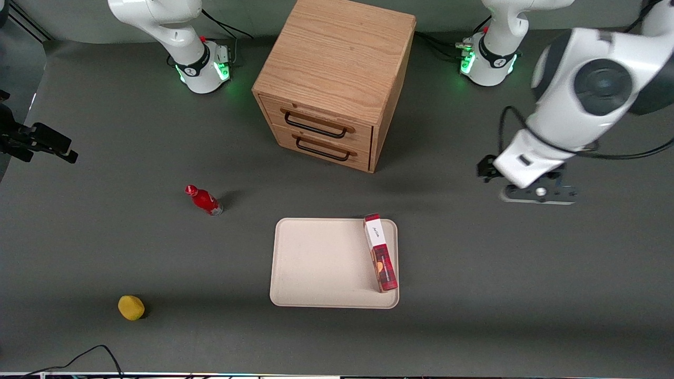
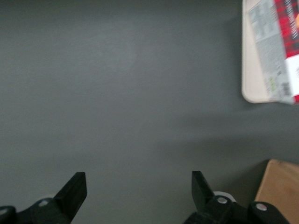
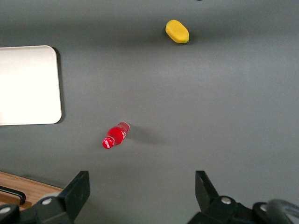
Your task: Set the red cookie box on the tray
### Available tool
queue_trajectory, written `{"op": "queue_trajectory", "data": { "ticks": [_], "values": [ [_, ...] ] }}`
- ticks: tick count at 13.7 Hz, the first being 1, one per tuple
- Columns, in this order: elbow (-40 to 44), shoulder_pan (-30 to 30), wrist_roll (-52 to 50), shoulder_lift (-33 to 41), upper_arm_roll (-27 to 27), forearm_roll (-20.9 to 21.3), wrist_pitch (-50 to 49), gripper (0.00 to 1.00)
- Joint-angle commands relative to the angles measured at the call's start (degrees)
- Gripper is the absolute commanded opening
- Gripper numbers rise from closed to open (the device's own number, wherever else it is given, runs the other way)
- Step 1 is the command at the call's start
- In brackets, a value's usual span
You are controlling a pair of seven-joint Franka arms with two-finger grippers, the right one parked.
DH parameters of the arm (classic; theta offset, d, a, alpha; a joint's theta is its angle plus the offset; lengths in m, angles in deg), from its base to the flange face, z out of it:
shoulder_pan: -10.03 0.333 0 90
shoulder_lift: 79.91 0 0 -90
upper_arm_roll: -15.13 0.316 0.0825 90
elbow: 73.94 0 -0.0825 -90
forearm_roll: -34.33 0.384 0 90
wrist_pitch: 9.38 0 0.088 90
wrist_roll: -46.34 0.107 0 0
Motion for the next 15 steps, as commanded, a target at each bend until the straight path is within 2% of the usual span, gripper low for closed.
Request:
{"op": "queue_trajectory", "data": {
  "ticks": [1,3,7,12,15],
  "values": [
    [-3.5,0.5,10.2,4.4,6.9,-2.1,-2.1,1.00],
    [-3.5,-0.8,18.2,5.8,13.4,-2.0,-3.7,1.00],
    [-3.0,-2.7,27.2,7.0,21.2,-1.8,-4.8,1.00],
    [-2.5,-2.6,26.7,7.1,21.3,-1.5,-3.7,1.00],
    [-1.4,-2.7,22.7,7.1,21.2,-1.9,-4.5,1.00]
  ]
}}
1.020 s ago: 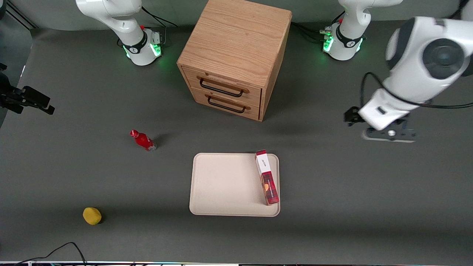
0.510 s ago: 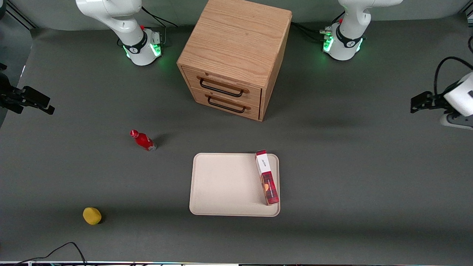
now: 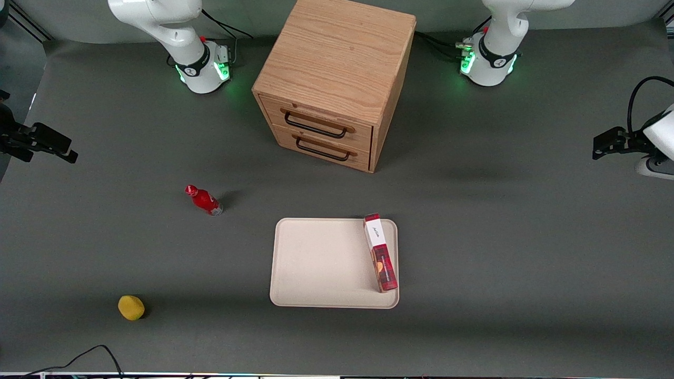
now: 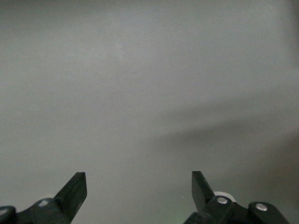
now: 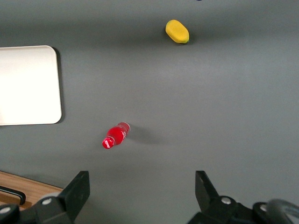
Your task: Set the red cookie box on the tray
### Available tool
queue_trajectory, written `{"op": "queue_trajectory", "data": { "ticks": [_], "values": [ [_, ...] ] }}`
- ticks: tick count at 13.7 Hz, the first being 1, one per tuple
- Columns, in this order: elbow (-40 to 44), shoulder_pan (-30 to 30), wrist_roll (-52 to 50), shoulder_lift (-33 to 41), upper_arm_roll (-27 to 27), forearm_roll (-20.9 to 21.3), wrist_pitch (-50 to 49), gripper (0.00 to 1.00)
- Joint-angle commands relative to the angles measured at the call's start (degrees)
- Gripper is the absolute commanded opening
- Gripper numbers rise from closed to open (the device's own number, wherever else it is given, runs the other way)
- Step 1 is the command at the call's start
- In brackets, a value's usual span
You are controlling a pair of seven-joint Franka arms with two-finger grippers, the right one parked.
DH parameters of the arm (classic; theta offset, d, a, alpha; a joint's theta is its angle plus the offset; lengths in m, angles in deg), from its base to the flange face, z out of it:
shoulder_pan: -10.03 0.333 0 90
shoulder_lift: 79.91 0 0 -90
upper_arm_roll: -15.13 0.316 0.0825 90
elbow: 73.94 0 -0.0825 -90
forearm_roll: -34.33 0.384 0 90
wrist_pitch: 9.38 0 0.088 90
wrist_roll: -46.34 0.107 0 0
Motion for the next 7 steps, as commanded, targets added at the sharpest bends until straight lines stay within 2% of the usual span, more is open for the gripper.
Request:
{"op": "queue_trajectory", "data": {
  "ticks": [1,4,7],
  "values": [
    [0.2,-1.0,-4.1,1.3,0.4,-0.8,-1.1,1.00],
    [2.3,-1.1,-9.8,1.2,-1.1,-1.1,-4.9,1.00],
    [3.4,-1.0,-11.1,1.3,-2.8,-1.1,-6.9,1.00]
  ]
}}
